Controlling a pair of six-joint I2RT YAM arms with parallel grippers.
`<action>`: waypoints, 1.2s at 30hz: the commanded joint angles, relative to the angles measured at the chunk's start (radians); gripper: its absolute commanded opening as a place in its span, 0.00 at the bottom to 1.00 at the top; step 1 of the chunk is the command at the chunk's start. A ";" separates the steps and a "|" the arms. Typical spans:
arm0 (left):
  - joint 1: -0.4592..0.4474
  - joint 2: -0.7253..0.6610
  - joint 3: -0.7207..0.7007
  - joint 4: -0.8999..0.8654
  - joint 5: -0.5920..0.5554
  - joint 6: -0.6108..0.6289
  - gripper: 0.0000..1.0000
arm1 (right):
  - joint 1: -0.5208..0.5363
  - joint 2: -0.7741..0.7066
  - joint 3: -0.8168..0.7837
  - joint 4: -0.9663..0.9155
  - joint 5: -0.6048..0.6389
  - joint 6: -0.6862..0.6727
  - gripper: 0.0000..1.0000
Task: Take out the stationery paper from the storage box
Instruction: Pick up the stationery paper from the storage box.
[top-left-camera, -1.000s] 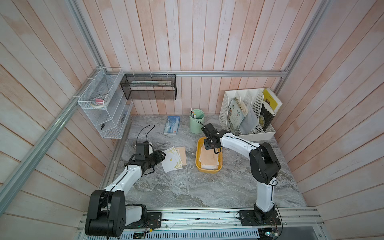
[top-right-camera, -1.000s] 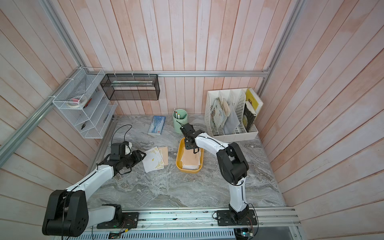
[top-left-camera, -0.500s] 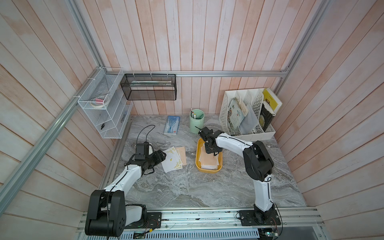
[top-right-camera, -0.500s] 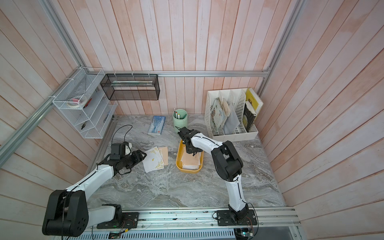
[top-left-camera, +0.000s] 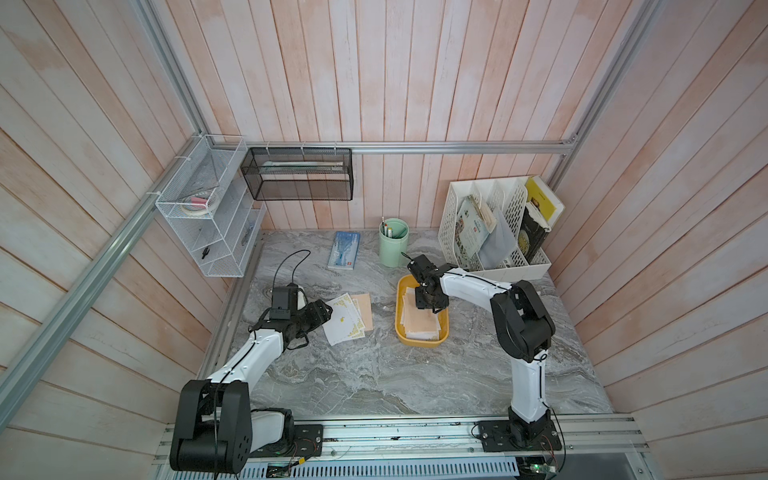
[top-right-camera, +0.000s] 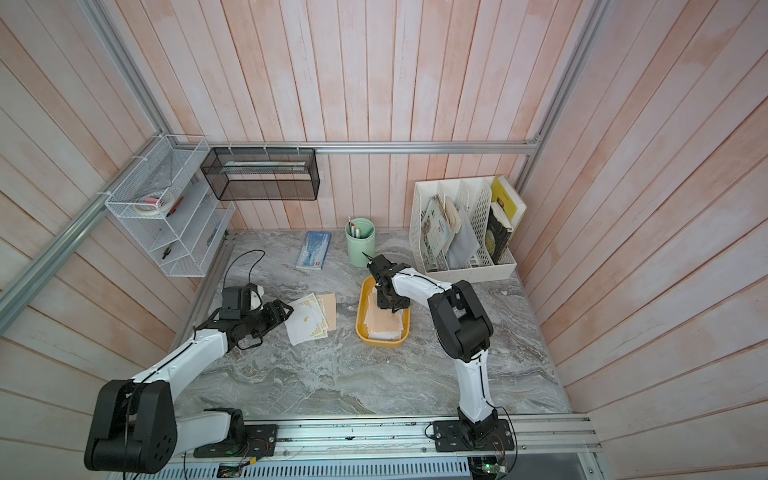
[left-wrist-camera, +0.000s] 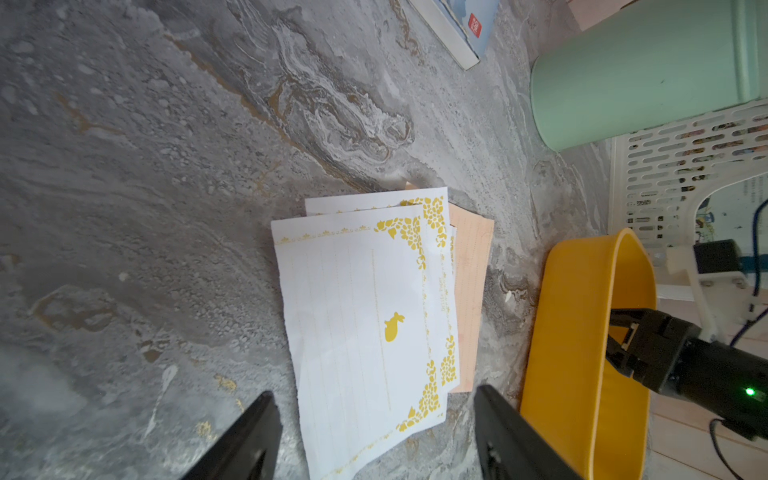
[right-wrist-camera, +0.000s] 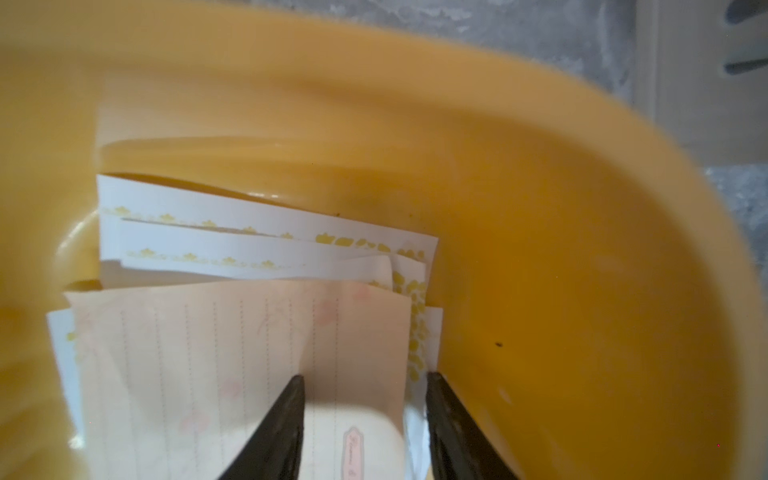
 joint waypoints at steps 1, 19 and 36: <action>0.004 0.005 0.030 -0.004 0.000 0.017 0.76 | -0.003 0.004 -0.021 0.003 -0.022 0.004 0.43; 0.003 0.015 0.015 0.021 0.016 0.015 0.73 | 0.017 -0.010 0.029 -0.105 0.115 0.013 0.35; 0.003 0.022 0.006 0.032 0.023 0.016 0.61 | 0.024 0.016 0.042 -0.067 0.071 -0.019 0.28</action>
